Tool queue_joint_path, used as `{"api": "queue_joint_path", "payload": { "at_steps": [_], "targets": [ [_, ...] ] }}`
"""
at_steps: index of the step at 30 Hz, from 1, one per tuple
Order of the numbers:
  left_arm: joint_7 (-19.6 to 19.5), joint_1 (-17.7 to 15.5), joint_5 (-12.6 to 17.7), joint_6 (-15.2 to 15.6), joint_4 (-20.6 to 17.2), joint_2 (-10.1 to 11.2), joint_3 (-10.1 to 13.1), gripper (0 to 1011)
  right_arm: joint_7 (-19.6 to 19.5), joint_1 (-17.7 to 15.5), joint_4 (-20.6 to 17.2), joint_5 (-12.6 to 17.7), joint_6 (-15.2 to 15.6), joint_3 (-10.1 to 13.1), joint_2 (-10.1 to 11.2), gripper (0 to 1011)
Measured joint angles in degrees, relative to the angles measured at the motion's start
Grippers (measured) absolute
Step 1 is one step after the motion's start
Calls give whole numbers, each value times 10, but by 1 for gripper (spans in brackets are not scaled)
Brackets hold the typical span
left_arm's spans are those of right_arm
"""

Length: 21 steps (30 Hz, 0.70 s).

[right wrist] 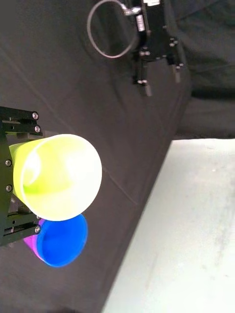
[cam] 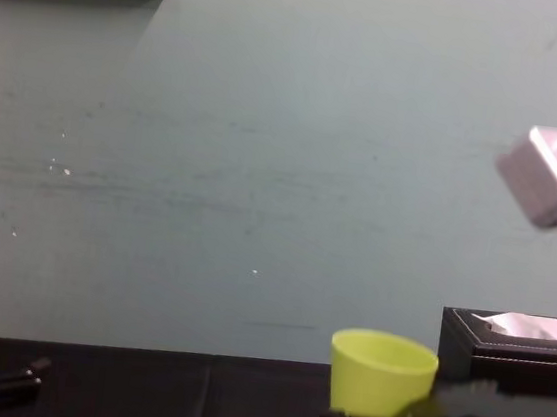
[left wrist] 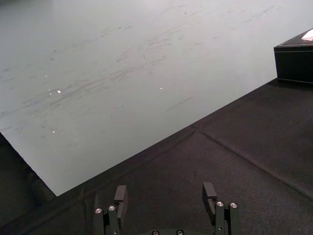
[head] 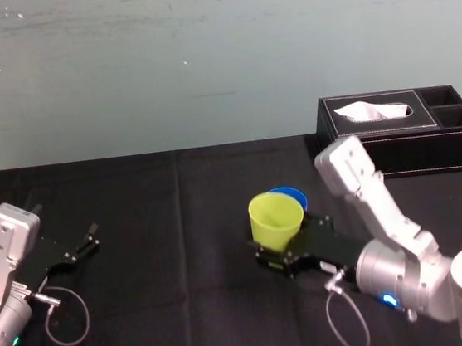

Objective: Stack the three plastic cups sequentially using one hand.

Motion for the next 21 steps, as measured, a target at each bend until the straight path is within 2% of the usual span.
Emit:
{"api": "queue_joint_path", "payload": {
  "at_steps": [10,21],
  "targets": [
    [0,0,0,0,0,0,0,1000,1,52,8,7,18,3,1,717],
    [0,0,0,0,0,0,0,1000,1,114,66,11,31,1,-6,717]
  ]
}}
